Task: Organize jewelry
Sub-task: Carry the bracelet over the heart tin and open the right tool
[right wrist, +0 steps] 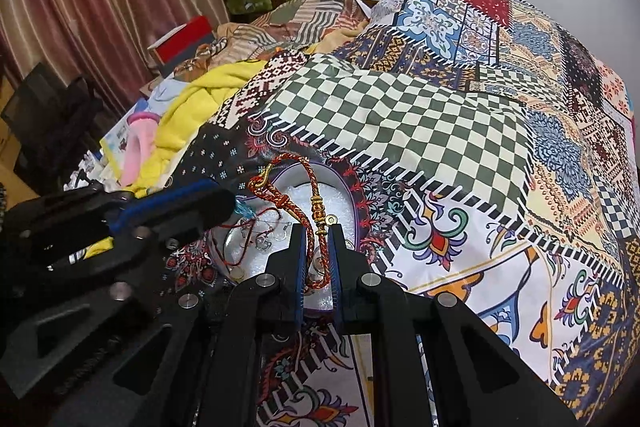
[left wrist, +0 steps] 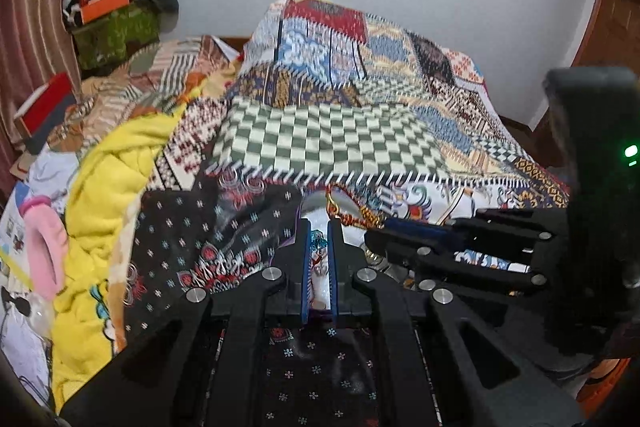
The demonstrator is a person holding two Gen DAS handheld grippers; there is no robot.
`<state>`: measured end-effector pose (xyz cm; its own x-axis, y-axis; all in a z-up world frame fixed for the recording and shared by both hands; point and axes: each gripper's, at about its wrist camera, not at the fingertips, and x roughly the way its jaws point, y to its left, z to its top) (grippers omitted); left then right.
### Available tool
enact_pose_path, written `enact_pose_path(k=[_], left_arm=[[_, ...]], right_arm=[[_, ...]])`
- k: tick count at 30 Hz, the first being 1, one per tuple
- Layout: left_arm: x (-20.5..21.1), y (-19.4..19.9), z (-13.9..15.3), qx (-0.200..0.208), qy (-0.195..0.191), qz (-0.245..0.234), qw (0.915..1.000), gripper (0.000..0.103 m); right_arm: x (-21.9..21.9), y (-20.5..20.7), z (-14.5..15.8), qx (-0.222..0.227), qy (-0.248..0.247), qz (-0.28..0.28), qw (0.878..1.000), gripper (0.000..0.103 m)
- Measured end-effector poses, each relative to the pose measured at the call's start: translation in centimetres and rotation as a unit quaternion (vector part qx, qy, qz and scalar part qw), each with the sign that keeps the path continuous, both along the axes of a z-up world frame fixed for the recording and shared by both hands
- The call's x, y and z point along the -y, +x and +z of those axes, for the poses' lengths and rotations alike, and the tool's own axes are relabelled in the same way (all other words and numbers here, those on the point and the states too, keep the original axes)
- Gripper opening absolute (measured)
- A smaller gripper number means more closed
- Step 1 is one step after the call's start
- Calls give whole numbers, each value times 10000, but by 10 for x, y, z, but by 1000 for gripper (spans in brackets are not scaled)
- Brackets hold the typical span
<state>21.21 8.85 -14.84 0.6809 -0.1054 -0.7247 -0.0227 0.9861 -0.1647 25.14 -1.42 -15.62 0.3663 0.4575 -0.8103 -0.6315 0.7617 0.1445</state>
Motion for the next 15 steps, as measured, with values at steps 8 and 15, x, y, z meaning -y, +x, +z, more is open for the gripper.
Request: enact_pose_path(k=[8, 15], left_arm=[[-4, 8, -14, -214, -96, -15, 9997, 6], [-4, 7, -11, -138, -19, -6, 9999, 6]], right_arm=[[-5, 4, -8, -61, -56, 94, 9999, 11], [-9, 1, -6, 56, -135, 161, 9998, 12]])
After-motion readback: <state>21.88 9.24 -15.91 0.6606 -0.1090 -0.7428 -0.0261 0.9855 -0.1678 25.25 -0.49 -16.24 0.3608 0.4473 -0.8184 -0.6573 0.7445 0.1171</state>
